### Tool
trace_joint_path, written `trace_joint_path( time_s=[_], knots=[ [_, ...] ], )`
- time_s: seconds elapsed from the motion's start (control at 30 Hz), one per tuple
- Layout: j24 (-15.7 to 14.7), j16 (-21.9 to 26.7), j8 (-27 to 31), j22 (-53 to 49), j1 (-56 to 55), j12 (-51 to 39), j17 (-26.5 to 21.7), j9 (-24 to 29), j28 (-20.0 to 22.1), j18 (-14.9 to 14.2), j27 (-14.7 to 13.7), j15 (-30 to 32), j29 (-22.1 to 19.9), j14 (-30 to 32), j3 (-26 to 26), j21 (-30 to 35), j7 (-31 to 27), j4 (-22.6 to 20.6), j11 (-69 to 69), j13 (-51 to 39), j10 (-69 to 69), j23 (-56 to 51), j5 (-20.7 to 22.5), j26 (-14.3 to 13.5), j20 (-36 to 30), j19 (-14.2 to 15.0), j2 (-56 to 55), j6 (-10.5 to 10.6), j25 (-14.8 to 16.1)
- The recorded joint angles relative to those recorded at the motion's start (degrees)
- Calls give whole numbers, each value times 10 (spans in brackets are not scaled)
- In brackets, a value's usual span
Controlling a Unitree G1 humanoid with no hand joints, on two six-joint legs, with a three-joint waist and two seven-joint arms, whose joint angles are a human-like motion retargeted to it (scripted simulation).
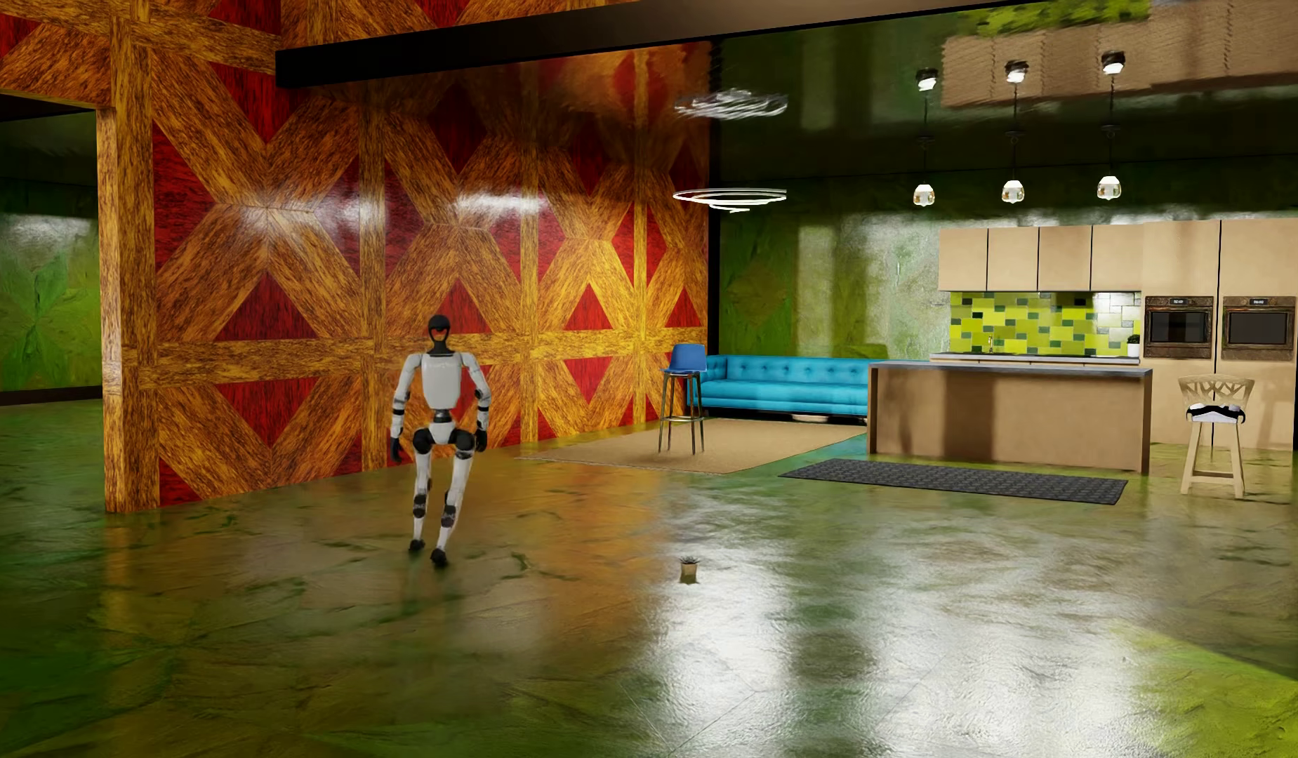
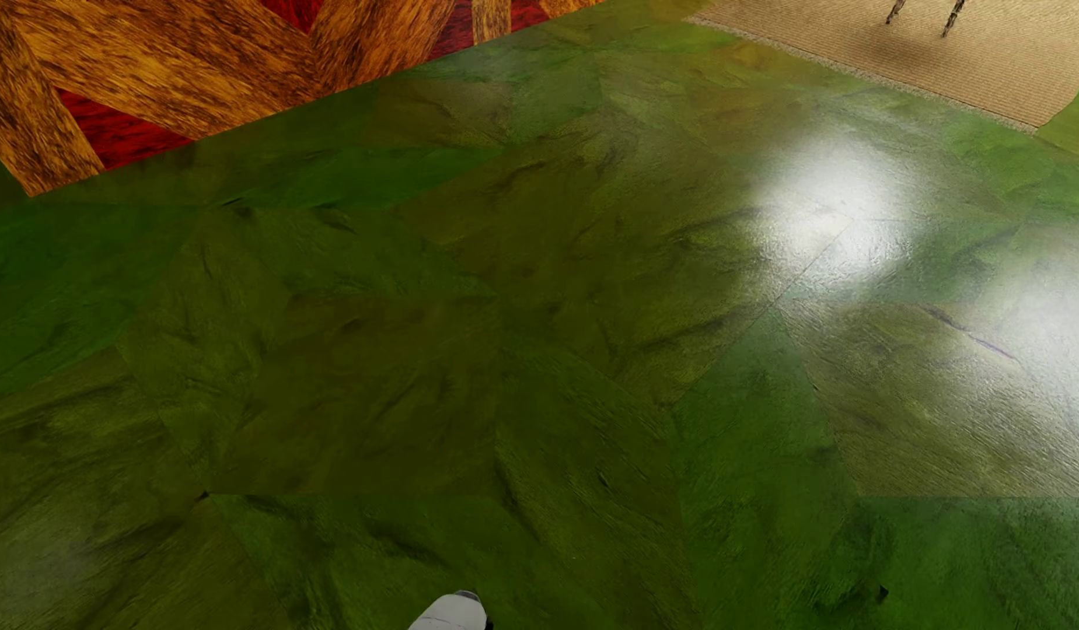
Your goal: Walk around the plant
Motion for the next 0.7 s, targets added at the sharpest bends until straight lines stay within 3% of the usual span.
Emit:
trace_joint_path(
  time_s=[0.03, 0.07, 0.1, 0.13, 0.17, 0.2, 0.3, 0.33, 0.37, 0.4, 0.43, 0.47, 0.5, 0.53, 0.57, 0.6, 0.63, 0.7],
  knots=[
    [0, -7, 0, 6, -24, 8, 1, -5, 0, 0, 0, 67, 0, 26, 11, -54, 0, -16, 74, -1, 71, -24, -15, 0, 33, 0, -10, -20, 0],
    [0, -3, 0, 34, 0, -1, 20, 1, 0, 0, 0, 204, 0, 8, 17, -17, 0, -23, 197, 5, 115, 9, -25, 0, 9, 0, -37, -40, 0],
    [0, -8, 0, 50, 19, -10, 24, 6, 0, 0, 0, 302, 0, -23, -5, -5, 0, -25, 323, 4, 139, 16, -27, 0, 5, 0, -88, -42, 0],
    [0, -16, 0, 59, 52, -18, 29, 11, 0, 0, 0, 340, 0, -44, -31, 22, 0, -27, 405, -1, 136, 21, -41, 0, 2, 0, -147, -46, 0],
    [0, -25, 0, 54, 102, -21, 32, 16, 0, 0, 0, 344, 0, -50, -56, 38, 0, -8, 432, 6, 115, 20, -34, 0, -2, 0, -203, -30, 0],
    [0, -29, 0, 44, 155, -24, 51, 18, 0, 0, 0, 338, 0, -60, -82, 34, 0, -2, 422, 5, 85, 64, -39, 0, -4, 0, -272, -27, 0],
    [0, -22, 0, -46, 308, -15, 45, 12, 0, 0, 0, 383, 0, -120, -185, 54, 0, 22, 214, 56, -3, 60, -40, 0, -19, 0, -421, 11, 0],
    [0, -14, 0, -76, 351, -18, 38, 11, 0, 0, 0, 351, 0, -137, -217, 48, 0, 22, 133, 70, -19, 59, -47, 0, -11, 0, -462, 11, 0],
    [0, 0, 0, -92, 388, -28, 31, 10, 0, 0, 0, 274, 0, -152, -256, 66, 0, 19, 56, 80, -28, 63, -59, 0, -17, 0, -487, 7, 0],
    [0, 11, 0, -102, 412, -41, 30, 4, 0, 0, 0, 155, 0, -164, -290, 49, 0, 19, 13, 99, -29, 79, -80, 0, -22, 0, -513, 11, 0],
    [0, 15, 0, -100, 441, -56, 20, 9, 0, 0, 0, 74, 0, -158, -326, 55, 0, 25, -5, 116, -26, 86, -106, 0, -26, 0, -516, 17, 0],
    [0, 17, 0, -90, 468, -65, 18, 4, 0, 0, 0, 173, 0, -130, -349, 48, 0, 36, 7, 135, -26, 107, -121, 0, -25, 0, -538, 26, 0],
    [0, 14, 0, -86, 481, -65, 16, -3, 0, 0, 0, 344, 0, -70, -347, 65, 0, 52, 69, 146, -12, 122, -112, 0, -7, 0, -580, 41, 0],
    [0, 3, 0, -71, 462, -62, 17, -10, 0, 0, 0, 396, 0, 32, -335, 90, 0, 76, 123, 143, 36, 146, -74, 0, 4, 0, -600, 75, 0],
    [0, -3, 0, -46, 438, -55, 16, -6, 0, 0, 0, 369, 0, 124, -314, 115, 0, 65, 156, 132, 115, 161, -51, 0, 6, 0, -578, 76, 0],
    [0, -4, 0, -32, 369, -57, 14, -9, 0, 0, 0, 346, 0, 147, -298, 107, 0, 57, 178, 126, 224, 151, -22, 0, -9, 0, -561, 79, 0],
    [0, -5, 0, -25, 330, -62, 23, 8, 0, 0, 0, 330, 0, 93, -270, 73, 0, 63, 167, 120, 325, 150, 12, 0, -23, 0, -501, 85, 0],
    [0, -11, 0, -16, 206, -52, 22, 22, 0, 0, 0, 268, 0, -58, -221, 73, 0, 22, 114, 84, 435, 108, 57, 0, -39, 0, -372, 71, 0]
  ],
)
